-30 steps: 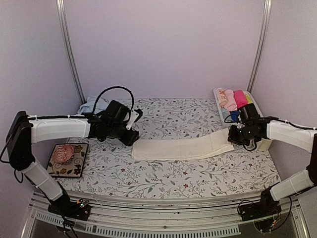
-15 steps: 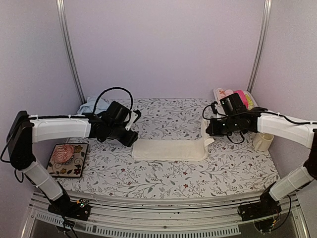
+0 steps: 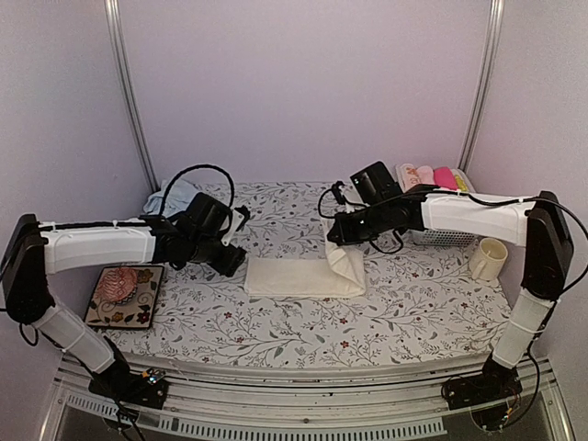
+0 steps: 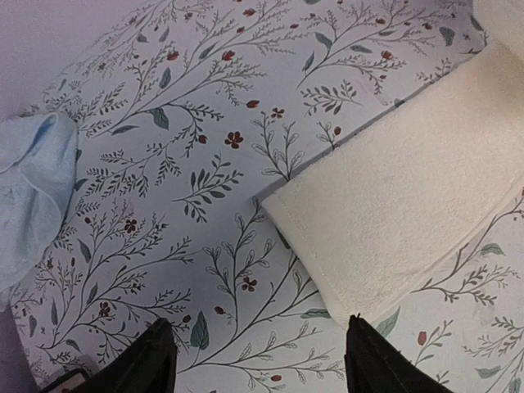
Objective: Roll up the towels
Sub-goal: Fold the towel at the center of the board, then smooth out the towel at the center of the board.
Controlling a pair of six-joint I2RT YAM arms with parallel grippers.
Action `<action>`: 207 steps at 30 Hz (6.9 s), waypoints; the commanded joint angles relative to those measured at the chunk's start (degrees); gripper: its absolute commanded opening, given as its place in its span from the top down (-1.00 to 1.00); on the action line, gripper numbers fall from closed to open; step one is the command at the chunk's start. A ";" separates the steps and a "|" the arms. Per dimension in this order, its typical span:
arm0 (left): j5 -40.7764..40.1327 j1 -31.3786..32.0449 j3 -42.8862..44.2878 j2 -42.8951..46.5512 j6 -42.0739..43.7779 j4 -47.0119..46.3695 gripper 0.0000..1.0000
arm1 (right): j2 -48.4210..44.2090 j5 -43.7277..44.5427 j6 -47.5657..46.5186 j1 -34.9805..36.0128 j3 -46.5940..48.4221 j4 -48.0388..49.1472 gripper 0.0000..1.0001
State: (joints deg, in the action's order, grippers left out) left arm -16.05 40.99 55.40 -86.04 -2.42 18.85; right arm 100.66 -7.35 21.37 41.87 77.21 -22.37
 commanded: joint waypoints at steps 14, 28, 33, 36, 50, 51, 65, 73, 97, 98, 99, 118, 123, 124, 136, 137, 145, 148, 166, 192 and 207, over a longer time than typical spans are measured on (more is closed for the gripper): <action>-1.99 -5.23 -4.67 6.61 -0.45 1.20 -0.93 | 13.73 -5.59 -3.17 5.75 14.77 3.03 0.96; -2.01 -6.53 -7.88 11.19 0.39 1.28 -0.93 | 21.47 -6.23 -4.17 8.11 20.98 1.93 0.96; -1.39 -6.55 -8.19 11.33 0.34 1.27 -0.93 | 23.04 -6.01 -3.91 8.14 21.53 3.02 0.95; -1.44 -6.54 -8.20 11.33 0.53 1.28 -0.93 | 24.32 -6.63 -3.62 8.30 22.34 3.31 0.95; -1.32 -6.54 -8.68 11.00 0.92 1.19 -0.93 | 28.82 -9.08 -4.05 9.13 26.42 5.19 0.94; -1.35 -6.54 -8.72 10.99 1.00 1.19 -0.93 | 29.14 -9.30 -4.13 9.33 26.80 5.27 0.94; -1.04 -6.73 -8.56 9.60 1.99 0.32 -0.93 | 31.71 -11.18 -5.69 11.31 29.47 4.47 0.81; 0.15 -6.73 -6.24 7.18 1.77 -0.02 -0.93 | 27.78 -10.59 -7.93 11.00 28.74 3.40 0.03; 9.53 -6.19 13.30 -18.99 0.60 -3.36 -0.78 | 16.95 -6.92 -13.73 -6.56 11.95 -1.18 -0.01; 9.33 -6.38 13.34 -19.13 0.65 -3.50 -0.76 | 17.45 -7.52 -13.46 -6.55 12.04 -1.18 -0.01; 9.17 -6.53 13.33 -19.25 0.57 -3.66 -0.73 | 17.98 -8.04 -12.97 -6.51 12.19 -1.38 -0.01; 20.46 -9.84 11.31 -20.63 -0.06 -2.53 -0.44 | 22.48 -9.60 -12.06 -5.80 11.38 -2.06 0.06; 21.59 -9.88 10.89 -21.22 0.09 -1.82 -0.43 | 22.39 -8.68 -12.23 -5.24 10.42 -2.48 0.07; 21.29 -9.88 10.80 -21.33 0.03 -1.72 -0.43 | 22.58 -7.97 -12.12 -5.14 10.42 -2.83 0.07; 18.63 -9.88 10.00 -21.88 1.07 -2.17 -0.38 | 22.87 -1.34 -10.93 -4.93 9.19 -3.89 0.13; 18.61 -9.92 9.81 -21.89 1.14 -2.44 -0.38 | 22.88 -1.27 -10.74 -4.95 8.88 -3.52 0.14; 18.26 -9.93 9.00 -22.34 1.25 -3.77 -0.18 | 23.35 -1.68 -10.56 -4.72 8.42 -1.64 0.50; 17.93 -9.88 8.78 -22.09 1.32 -4.55 0.01 | 22.99 -1.57 -10.60 -4.78 7.91 -1.44 0.66; 17.35 -10.01 8.63 -20.94 2.17 -6.80 0.29 | 21.53 -2.74 -8.67 -4.78 2.98 0.63 0.78; 40.69 -17.00 7.74 -25.35 -5.24 -13.00 0.39 | 20.85 -2.93 -8.31 -4.62 2.27 0.84 0.75; 41.90 -17.09 6.84 -21.77 -4.97 -17.48 1.00 | 21.39 -3.36 -8.34 -4.69 2.05 0.93 0.75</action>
State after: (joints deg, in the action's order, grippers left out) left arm 24.16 24.32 62.35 -110.50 -8.05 4.69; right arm 121.64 -10.68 12.67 36.82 80.95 -18.31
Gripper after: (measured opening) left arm 0.016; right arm 0.126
